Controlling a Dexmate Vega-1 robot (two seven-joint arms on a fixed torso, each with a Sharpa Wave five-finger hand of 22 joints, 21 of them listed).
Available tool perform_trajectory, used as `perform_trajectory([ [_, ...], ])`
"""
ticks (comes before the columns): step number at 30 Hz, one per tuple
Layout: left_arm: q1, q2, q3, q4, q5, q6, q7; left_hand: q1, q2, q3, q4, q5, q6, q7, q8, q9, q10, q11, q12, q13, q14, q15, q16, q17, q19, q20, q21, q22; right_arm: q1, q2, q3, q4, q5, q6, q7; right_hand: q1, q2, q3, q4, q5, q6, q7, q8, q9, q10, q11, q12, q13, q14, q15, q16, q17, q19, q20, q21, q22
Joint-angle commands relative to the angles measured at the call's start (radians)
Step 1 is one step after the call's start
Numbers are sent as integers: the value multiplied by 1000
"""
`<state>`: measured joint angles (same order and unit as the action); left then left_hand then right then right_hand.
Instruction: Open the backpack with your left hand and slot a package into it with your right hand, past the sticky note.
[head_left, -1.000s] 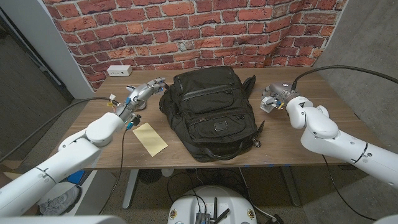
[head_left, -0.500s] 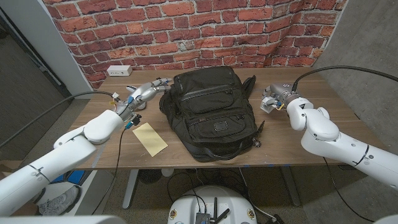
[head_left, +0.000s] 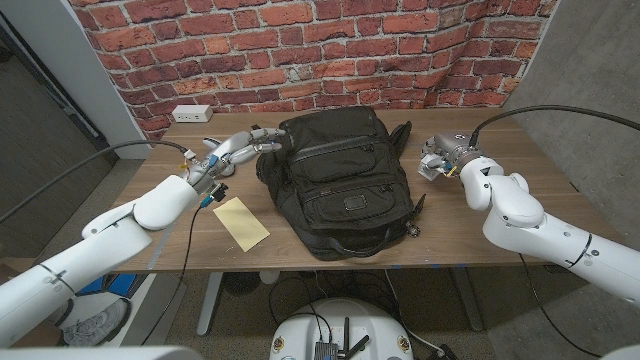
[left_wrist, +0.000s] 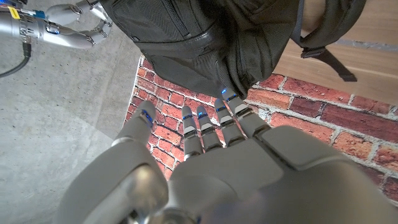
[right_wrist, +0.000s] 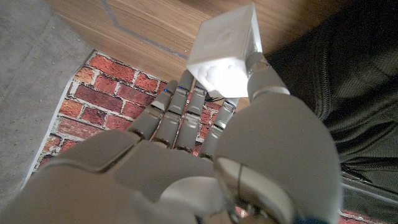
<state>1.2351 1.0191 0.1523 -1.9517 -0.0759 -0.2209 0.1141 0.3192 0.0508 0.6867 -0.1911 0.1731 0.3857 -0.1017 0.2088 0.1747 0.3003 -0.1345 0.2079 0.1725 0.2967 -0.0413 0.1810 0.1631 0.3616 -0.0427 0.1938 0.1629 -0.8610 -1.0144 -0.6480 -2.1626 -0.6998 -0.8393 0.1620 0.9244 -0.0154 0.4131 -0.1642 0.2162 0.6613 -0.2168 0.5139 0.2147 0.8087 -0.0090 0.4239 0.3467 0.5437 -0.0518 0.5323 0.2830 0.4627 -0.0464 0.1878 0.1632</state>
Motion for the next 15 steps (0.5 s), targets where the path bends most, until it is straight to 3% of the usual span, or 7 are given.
perform_trajectory([
  [1, 8, 6, -12, -24, 111, -28, 7, 48, -14, -5, -4, 3, 40, -6, 6, 2, 32, -3, 4, 2, 29, -108, 6, 0, 25, -89, 5, 3, 1, 18, -7, 14, -5, -8, -21, 63, 50, -3, 2, -5, -4, -1, -2, 2, 204, -196, -1, 4, 14, -169, -3, 2, 11, -91, 1, 2],
  [15, 48, 1, -37, -80, 215, -29, 19, 172, -82, -26, -4, 5, 105, -23, 5, 2, 104, -16, 0, 2, 95, -135, 5, 1, 89, -104, 9, 5, 19, 27, -15, 42, 6, 15, -28, 62, 52, -7, 4, -7, -2, -1, -7, 0, 204, -196, -4, 6, 18, -168, -4, 3, 11, -90, 0, 2],
])
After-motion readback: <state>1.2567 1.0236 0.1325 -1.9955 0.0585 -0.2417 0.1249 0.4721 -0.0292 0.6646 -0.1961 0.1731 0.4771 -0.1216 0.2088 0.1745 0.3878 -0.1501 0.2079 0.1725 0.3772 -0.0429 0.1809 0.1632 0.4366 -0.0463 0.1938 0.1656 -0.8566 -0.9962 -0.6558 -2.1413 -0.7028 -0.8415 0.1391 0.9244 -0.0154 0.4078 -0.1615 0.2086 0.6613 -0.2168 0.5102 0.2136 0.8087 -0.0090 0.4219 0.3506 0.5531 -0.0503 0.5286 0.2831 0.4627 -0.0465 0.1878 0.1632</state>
